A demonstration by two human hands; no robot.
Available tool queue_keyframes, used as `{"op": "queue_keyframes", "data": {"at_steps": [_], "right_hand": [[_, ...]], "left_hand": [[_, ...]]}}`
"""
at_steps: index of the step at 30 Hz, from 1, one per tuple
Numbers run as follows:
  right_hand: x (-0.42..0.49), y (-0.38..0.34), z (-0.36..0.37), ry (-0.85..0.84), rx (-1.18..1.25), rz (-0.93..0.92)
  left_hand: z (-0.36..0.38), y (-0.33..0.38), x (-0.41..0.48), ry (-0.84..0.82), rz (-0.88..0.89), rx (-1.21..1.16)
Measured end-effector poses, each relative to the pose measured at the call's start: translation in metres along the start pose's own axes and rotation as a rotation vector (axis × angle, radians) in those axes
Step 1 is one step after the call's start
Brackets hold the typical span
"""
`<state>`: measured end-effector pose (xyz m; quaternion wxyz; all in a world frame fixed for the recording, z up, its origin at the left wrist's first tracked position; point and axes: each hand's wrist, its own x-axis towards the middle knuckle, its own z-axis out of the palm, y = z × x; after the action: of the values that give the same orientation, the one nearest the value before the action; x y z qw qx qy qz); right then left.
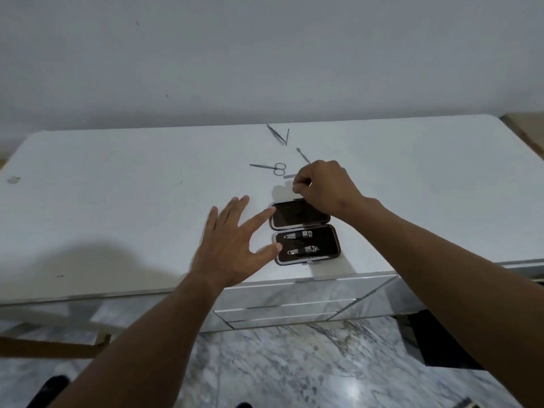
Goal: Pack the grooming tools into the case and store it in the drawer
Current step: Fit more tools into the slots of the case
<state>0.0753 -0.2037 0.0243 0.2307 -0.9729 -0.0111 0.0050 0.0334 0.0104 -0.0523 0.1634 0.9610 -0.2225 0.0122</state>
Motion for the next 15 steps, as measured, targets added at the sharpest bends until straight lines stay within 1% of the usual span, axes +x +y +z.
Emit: {"op": "queue_keyframes", "data": {"at_steps": [5,13,15], "right_hand": [[0.039,-0.007,0.012,-0.01,-0.059,0.075],[0.085,-0.018,0.024,-0.072,-0.174,0.13],[0.091,-0.022,0.022,-0.102,-0.211,0.118]], "left_hand": [[0.0,0.0,0.001,0.017,-0.01,0.0],[-0.003,0.002,0.001,0.023,-0.018,-0.016],[-0.003,0.002,0.001,0.025,-0.019,-0.008]]}}
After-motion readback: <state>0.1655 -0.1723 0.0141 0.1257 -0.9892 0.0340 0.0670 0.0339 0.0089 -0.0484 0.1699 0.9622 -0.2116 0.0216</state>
